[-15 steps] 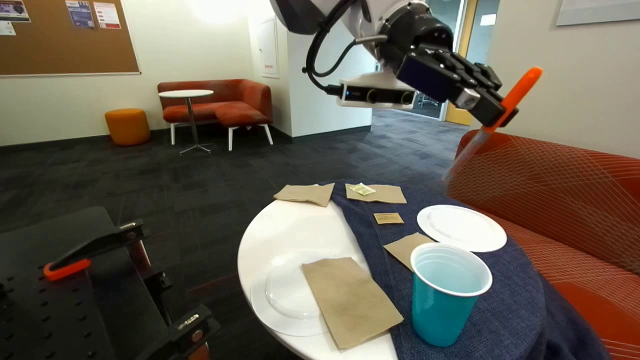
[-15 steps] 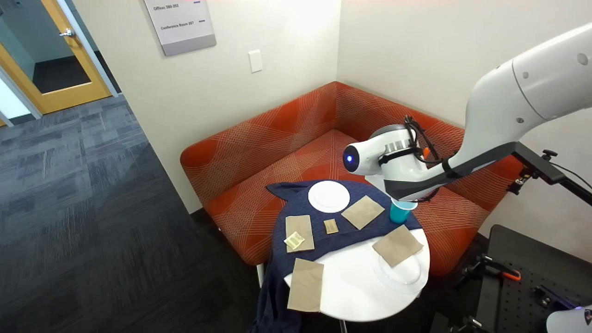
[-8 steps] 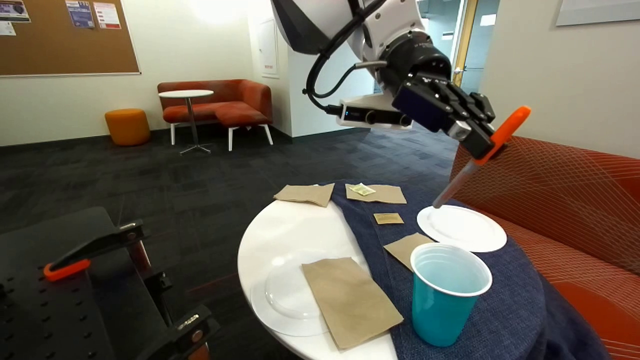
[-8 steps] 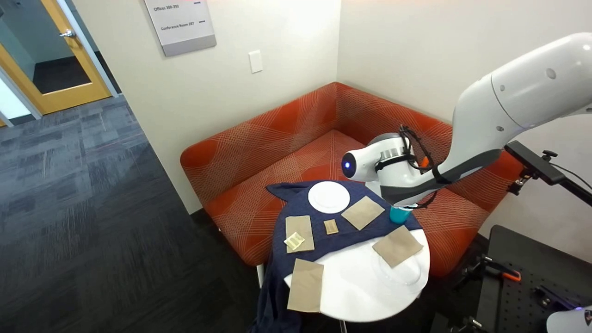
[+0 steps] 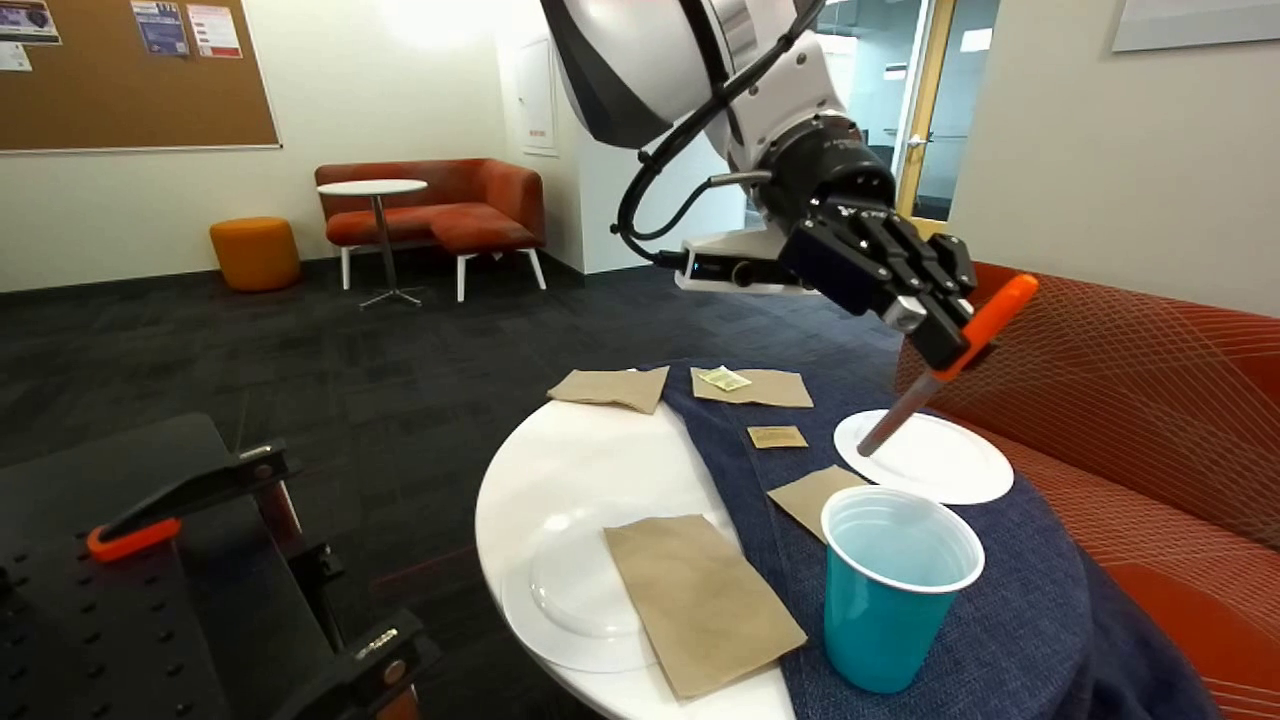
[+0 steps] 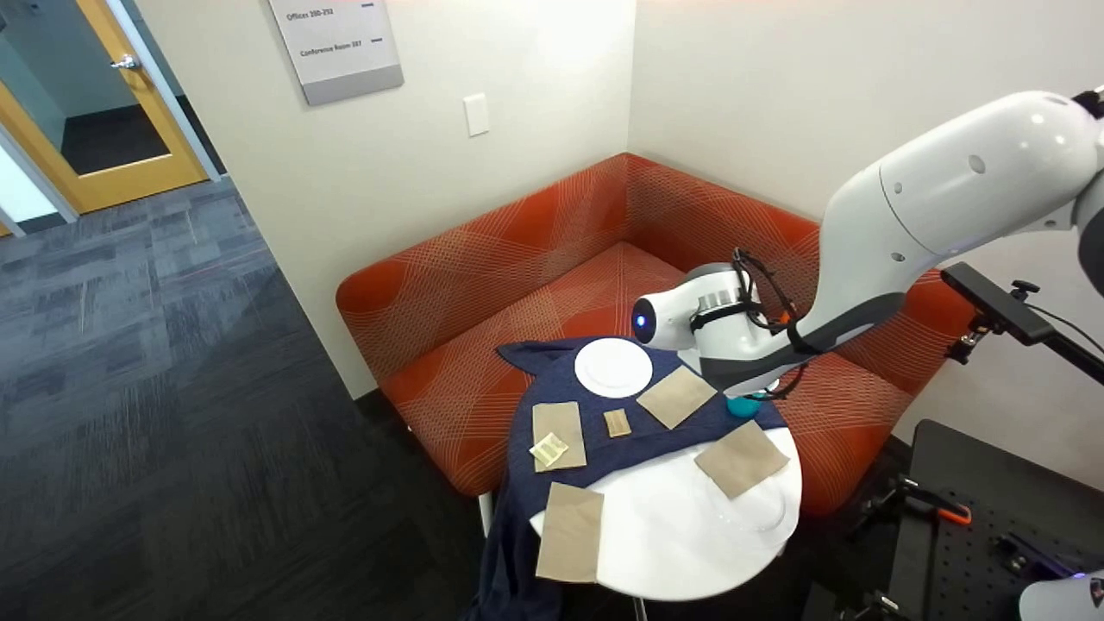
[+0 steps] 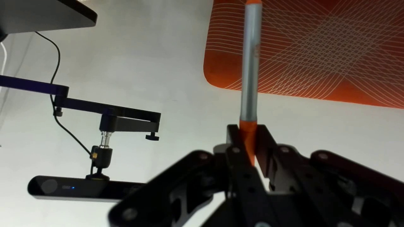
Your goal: Put the marker in the cup
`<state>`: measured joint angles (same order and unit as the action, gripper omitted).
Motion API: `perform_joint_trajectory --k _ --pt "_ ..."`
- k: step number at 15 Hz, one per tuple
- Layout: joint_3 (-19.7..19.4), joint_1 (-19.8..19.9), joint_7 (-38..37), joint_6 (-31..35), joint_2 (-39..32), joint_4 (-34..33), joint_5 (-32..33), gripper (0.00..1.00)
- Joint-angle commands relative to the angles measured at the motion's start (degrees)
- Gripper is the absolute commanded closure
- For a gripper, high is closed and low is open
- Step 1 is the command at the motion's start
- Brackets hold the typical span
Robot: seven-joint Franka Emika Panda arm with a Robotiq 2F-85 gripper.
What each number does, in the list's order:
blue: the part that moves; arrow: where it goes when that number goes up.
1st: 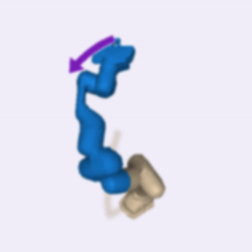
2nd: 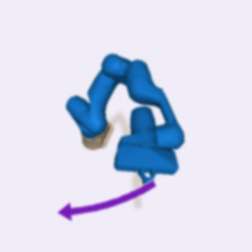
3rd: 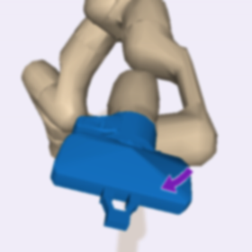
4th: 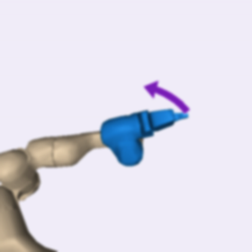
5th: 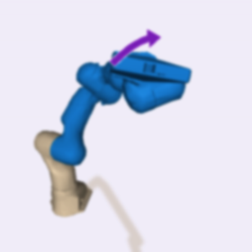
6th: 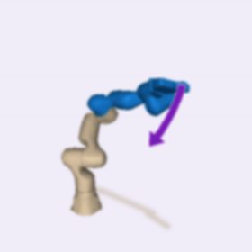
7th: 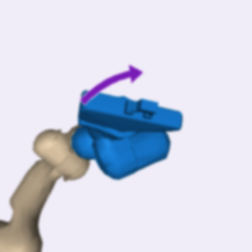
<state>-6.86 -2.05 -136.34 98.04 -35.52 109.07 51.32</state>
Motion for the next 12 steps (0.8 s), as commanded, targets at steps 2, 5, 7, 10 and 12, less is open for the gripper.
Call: perform_joint_trajectory --k 2,5,7,10,12 --pt "-0.41 0.33 -2.68 -1.82 -4.08 -4.32 -0.81 0.96" --pt "-0.86 0.56 -2.53 -1.89 -6.4 -6.13 -0.78 0.96" --pt "-1.08 0.83 -2.25 -1.72 -7.69 -7.09 -0.77 0.96" --pt "-1.24 1.13 -1.59 -1.54 -9.66 -8.77 -0.75 0.96" --pt "-1.26 1.0 -1.43 -1.3 -11.06 -9.75 -0.58 0.96"
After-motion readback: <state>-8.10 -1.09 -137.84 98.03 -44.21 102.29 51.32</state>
